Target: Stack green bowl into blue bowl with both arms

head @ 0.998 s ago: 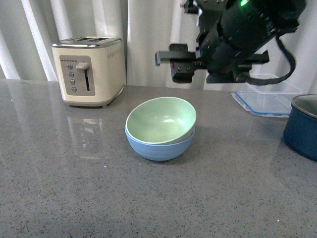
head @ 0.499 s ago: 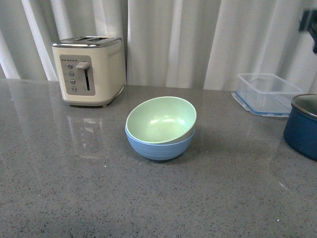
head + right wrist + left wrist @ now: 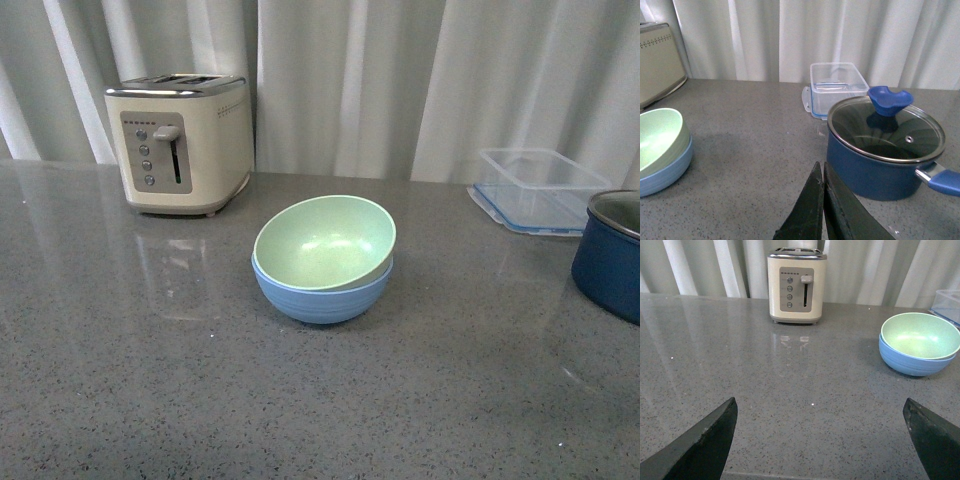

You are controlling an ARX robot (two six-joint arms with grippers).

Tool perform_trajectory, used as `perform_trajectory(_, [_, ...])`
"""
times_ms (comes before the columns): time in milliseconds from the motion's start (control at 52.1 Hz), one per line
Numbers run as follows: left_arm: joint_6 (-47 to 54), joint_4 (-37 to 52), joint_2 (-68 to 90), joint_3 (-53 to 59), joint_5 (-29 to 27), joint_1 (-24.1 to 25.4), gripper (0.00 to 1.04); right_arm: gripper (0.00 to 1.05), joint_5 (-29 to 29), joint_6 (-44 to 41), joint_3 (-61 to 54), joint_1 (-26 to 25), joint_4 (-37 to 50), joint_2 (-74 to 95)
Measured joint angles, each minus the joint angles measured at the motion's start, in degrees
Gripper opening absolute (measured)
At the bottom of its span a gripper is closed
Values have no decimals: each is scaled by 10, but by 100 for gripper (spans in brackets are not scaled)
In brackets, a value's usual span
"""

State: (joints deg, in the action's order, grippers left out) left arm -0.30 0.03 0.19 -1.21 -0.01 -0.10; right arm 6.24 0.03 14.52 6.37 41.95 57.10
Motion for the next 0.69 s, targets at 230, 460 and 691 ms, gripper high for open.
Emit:
perform_trajectory(230, [0,0,0,0,0,0,98,1,-59,0,-69,-54,-26,-96])
perform_trajectory(460, [0,0,0,0,0,0,98,1,-61,0,-106,-62,-80,-186])
perform_trajectory(691, [0,0,0,0,0,0,98,1,-61,0,-140,-62,-97,-245])
